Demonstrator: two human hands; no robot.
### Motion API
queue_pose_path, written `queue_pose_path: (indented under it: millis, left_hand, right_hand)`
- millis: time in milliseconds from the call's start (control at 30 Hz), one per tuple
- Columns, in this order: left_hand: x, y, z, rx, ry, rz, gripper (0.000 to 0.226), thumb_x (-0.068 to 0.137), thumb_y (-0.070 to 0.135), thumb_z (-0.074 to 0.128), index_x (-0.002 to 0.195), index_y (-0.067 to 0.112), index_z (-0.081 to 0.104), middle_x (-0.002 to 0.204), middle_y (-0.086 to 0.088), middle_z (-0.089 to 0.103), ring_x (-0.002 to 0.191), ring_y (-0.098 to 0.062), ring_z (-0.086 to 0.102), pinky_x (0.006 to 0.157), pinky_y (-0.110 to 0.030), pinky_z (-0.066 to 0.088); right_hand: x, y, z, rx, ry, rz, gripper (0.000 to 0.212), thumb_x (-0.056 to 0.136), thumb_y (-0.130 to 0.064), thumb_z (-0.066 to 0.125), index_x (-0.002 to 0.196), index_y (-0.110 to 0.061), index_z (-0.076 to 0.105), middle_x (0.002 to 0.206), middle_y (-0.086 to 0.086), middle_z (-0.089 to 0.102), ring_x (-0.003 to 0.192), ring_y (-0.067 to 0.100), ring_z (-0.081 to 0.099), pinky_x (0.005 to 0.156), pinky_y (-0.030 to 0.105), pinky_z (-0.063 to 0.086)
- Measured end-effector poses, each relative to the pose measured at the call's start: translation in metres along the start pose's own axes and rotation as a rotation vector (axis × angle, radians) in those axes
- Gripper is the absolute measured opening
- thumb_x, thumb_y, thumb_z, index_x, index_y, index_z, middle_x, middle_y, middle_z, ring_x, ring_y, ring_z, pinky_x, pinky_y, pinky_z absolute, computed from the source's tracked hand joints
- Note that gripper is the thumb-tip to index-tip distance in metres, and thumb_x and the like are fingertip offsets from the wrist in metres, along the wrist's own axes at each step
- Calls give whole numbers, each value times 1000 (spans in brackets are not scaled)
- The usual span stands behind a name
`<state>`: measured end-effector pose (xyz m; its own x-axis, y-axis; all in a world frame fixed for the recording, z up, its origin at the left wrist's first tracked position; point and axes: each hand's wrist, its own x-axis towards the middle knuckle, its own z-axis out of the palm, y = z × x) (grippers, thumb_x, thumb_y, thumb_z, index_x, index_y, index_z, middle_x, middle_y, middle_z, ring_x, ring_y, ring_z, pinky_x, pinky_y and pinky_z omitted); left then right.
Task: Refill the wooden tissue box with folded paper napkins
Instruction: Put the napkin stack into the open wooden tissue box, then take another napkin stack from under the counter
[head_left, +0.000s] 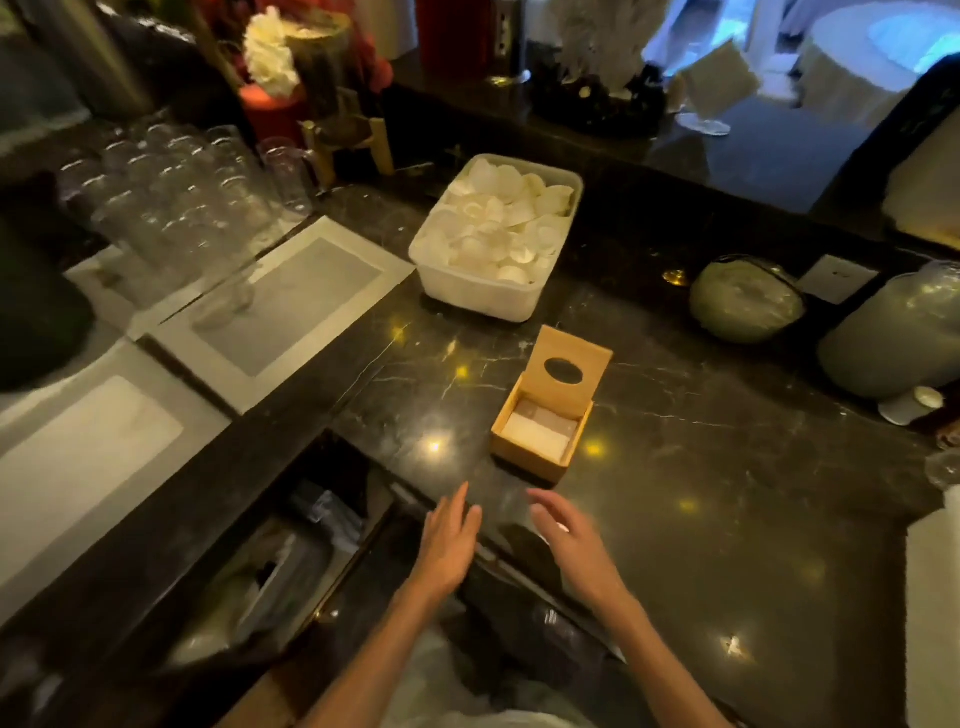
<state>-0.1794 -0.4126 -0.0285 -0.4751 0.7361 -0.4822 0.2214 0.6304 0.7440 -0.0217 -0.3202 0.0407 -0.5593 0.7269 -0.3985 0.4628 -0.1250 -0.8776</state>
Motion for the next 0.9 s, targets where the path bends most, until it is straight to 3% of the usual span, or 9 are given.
queue_pose_path:
  millis: [100, 200, 300, 367, 500, 600, 900]
  left_hand:
    - [-35, -36, -9, 222, 133, -30, 51, 105, 33, 37, 154, 20, 27, 162, -2, 26, 152, -22, 13, 124, -41, 1]
    - [-64, -57, -36, 374, 241, -79, 52, 104, 32, 37, 154, 22, 27, 163, 1, 23, 152, -24, 12, 124, -45, 1]
    - [-85, -65, -73, 470, 360, -100, 52, 102, 33, 39, 153, 25, 31, 163, 3, 24, 153, -25, 10, 123, -50, 0]
    - [-97, -71, -93, 531, 404, -134, 54, 100, 31, 40, 153, 25, 30, 164, 3, 22, 153, -27, 7, 122, -53, -2]
    - [-110, -91, -122, 582, 446, -182, 54, 101, 32, 40, 153, 27, 30, 163, 5, 22, 153, -29, 10, 122, -53, 1]
    - [-113, -109, -132, 659, 432, -95, 49, 102, 35, 39, 150, 27, 37, 161, 5, 30, 152, -23, 17, 124, -46, 5]
    - [-72, -210, -97, 736, 312, 112, 53, 98, 39, 53, 147, 22, 44, 156, -2, 39, 148, -25, 29, 124, -44, 16]
  right_hand:
    - [-14, 3, 34, -242, -205, -61, 35, 100, -28, 53, 133, -17, 59, 134, 0, 61, 126, 13, 55, 99, 13, 39]
    - [-23, -7, 67, -513, -357, -217, 48, 99, -40, 50, 142, -18, 50, 144, -1, 54, 133, 13, 48, 108, 21, 33]
    - [-19, -20, 100, -853, -349, -431, 59, 98, -51, 44, 149, -21, 38, 154, 1, 43, 143, 21, 35, 118, 36, 27]
    - [-20, -29, 118, -1011, -296, -475, 66, 96, -56, 40, 153, -25, 29, 159, 0, 32, 149, 25, 23, 120, 44, 21]
    - [-22, -38, 147, -1033, -251, -445, 71, 95, -59, 42, 155, -28, 21, 162, 1, 26, 152, 25, 14, 121, 46, 15]
    - [-23, -32, 159, -1036, -249, -403, 72, 95, -58, 43, 156, -27, 18, 164, 2, 21, 152, 25, 8, 123, 47, 15]
    - [2, 76, 215, -1068, -167, -286, 73, 95, -55, 47, 156, -26, 19, 163, 2, 22, 152, 23, 13, 122, 45, 19]
